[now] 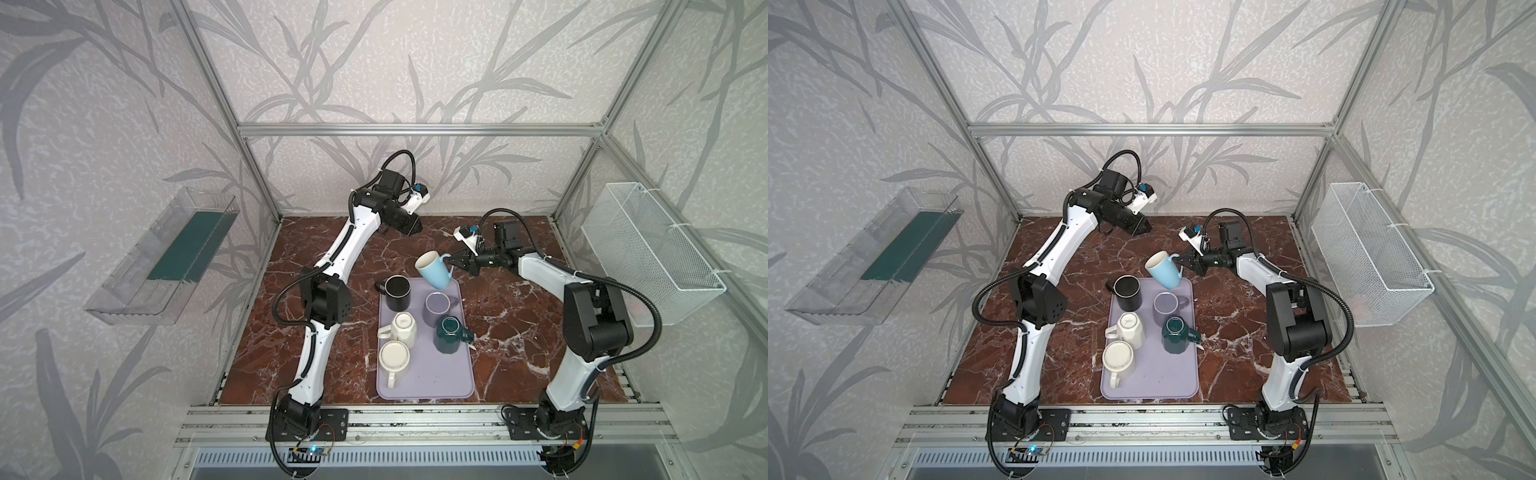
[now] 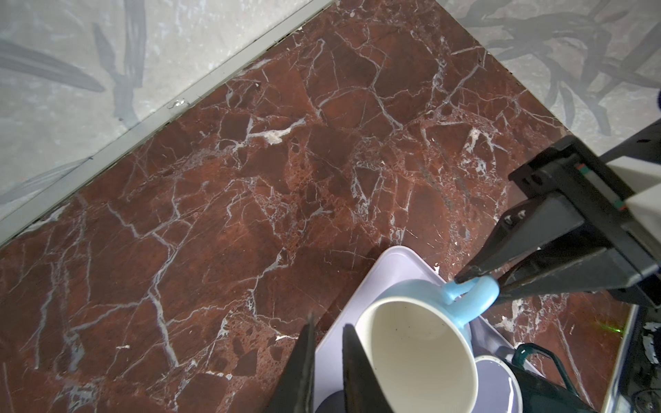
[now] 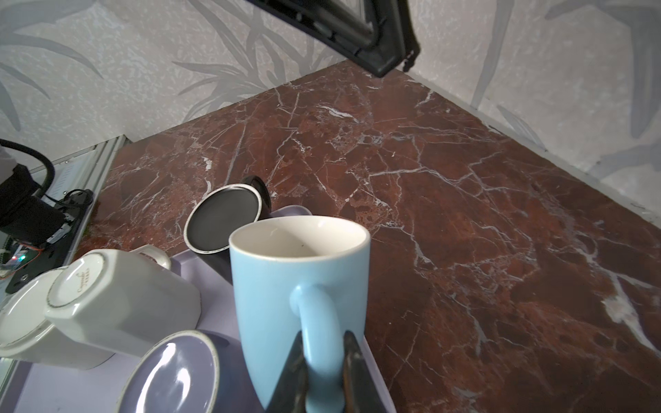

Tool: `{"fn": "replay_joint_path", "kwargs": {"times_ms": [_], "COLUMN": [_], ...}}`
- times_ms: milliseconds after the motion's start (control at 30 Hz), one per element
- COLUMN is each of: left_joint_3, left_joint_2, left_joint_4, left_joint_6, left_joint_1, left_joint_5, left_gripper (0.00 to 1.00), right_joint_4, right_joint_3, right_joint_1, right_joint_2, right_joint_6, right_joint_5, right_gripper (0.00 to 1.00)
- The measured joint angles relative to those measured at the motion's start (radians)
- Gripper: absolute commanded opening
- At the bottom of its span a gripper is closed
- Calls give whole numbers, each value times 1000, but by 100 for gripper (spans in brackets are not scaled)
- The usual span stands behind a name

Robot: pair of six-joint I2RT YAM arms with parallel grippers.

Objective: Turn the mug right side up
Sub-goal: Pick up the mug from the tray, then place the mug at the top-center of the table.

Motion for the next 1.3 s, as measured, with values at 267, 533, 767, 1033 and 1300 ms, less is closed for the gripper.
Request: {"fn": "replay_joint_path", "kwargs": {"times_ms": [267, 533, 767, 1033, 1300], "left_joint_3": [-35, -192, -518, -853, -1045], "left_joint_2": [-15, -138, -392, -621, -782], "left_joint_4": [27, 71, 221, 378, 461], "left_joint_6": [-62, -169, -267, -346, -406], "left_joint_1": [0, 0, -1, -3, -11], "left_joint_5": [-126, -252, -298, -320, -328], "left_gripper": [14, 13, 13, 13, 13], "right_joint_4": [217, 428, 600, 829, 1038], "right_joint_3": [-72, -189, -253, -301, -351], "right_joint_1": [7, 53, 118, 136, 135], "right_joint_2": [0, 0, 4, 68, 151], "right_joint_6": [163, 300, 354, 404, 452], "right_joint_5": [186, 522, 818, 1041, 1139], "right_gripper": [0, 0, 0, 0, 0]}}
